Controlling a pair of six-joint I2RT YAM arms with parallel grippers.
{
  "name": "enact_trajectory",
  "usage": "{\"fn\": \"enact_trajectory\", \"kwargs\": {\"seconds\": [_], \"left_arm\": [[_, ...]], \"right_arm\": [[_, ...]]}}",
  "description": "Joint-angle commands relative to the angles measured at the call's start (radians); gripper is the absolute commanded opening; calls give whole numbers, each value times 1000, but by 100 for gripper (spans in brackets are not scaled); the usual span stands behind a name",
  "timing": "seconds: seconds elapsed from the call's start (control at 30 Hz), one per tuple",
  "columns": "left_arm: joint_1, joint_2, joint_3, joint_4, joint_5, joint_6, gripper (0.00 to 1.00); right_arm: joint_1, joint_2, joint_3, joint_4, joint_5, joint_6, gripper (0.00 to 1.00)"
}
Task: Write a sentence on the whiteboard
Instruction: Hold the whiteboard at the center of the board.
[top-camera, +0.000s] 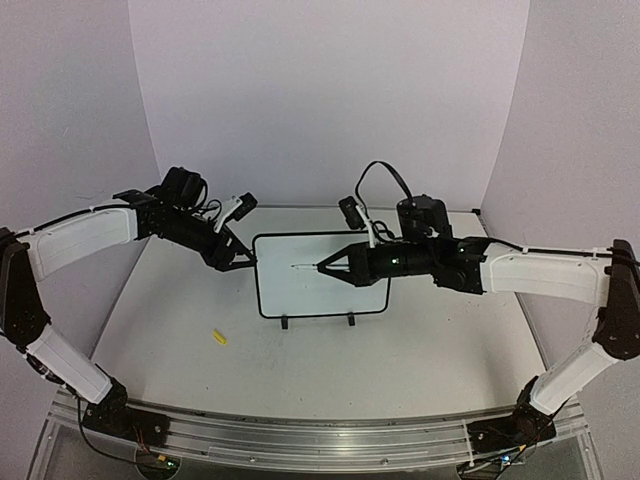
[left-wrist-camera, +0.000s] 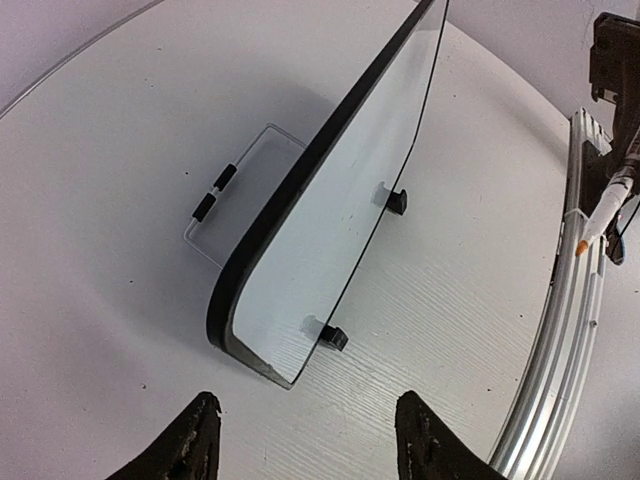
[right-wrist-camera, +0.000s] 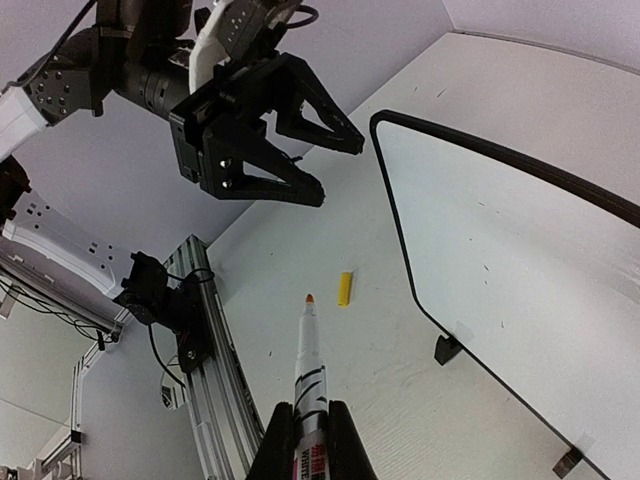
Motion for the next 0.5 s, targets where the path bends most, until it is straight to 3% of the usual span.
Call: {"fn": "enact_trajectory", "kwargs": {"seconds": [0.0, 0.17, 0.47], "left_arm": [[1, 31, 56, 29, 12, 58, 57], [1, 61, 66, 44, -17, 64, 54], [1, 97, 129, 4, 14, 95, 40]], "right_arm": [[4, 20, 20, 83, 15, -53, 0], [9, 61, 33, 98, 0, -63, 0], [11, 114, 79, 101, 12, -77, 0]]}}
